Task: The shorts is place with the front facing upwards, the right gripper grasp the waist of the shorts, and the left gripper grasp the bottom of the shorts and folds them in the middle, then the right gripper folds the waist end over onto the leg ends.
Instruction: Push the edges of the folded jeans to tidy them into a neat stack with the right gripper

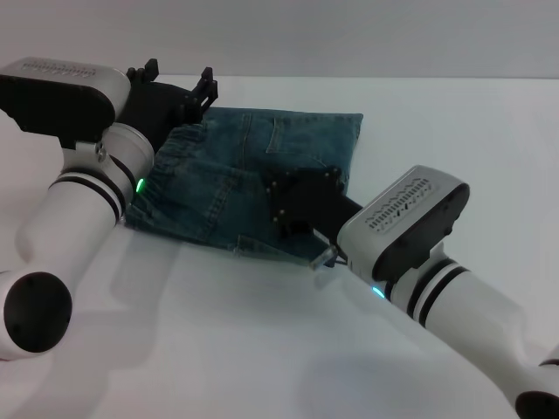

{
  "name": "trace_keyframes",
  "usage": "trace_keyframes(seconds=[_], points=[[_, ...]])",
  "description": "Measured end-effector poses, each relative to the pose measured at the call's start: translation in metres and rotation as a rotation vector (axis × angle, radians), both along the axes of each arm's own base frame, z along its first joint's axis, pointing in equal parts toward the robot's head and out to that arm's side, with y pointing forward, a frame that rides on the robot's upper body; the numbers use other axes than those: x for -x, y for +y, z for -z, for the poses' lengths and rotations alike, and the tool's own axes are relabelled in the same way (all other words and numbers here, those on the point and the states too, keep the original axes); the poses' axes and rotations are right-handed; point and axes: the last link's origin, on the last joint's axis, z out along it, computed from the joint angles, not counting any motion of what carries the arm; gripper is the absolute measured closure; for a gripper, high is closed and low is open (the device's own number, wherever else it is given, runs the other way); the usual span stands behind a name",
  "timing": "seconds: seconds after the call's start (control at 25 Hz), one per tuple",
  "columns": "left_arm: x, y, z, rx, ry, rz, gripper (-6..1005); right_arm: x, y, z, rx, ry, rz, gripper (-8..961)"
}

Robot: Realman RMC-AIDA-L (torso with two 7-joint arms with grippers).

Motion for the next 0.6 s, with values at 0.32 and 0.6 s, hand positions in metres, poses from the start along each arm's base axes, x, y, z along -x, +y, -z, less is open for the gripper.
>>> trace_keyframes(seconds=[0.32,0.6], points=[[0.003,-0.001,0.000,0.001,-0.020,-0.013,201,-0.009,-0.001,0.005,0.038,-0.049,0.031,953],[0.007,-0.003,0.000,0.001,-0.020,-0.022,201,-0.022,0.007,0.002,0.048,-0.048,0.100,953]])
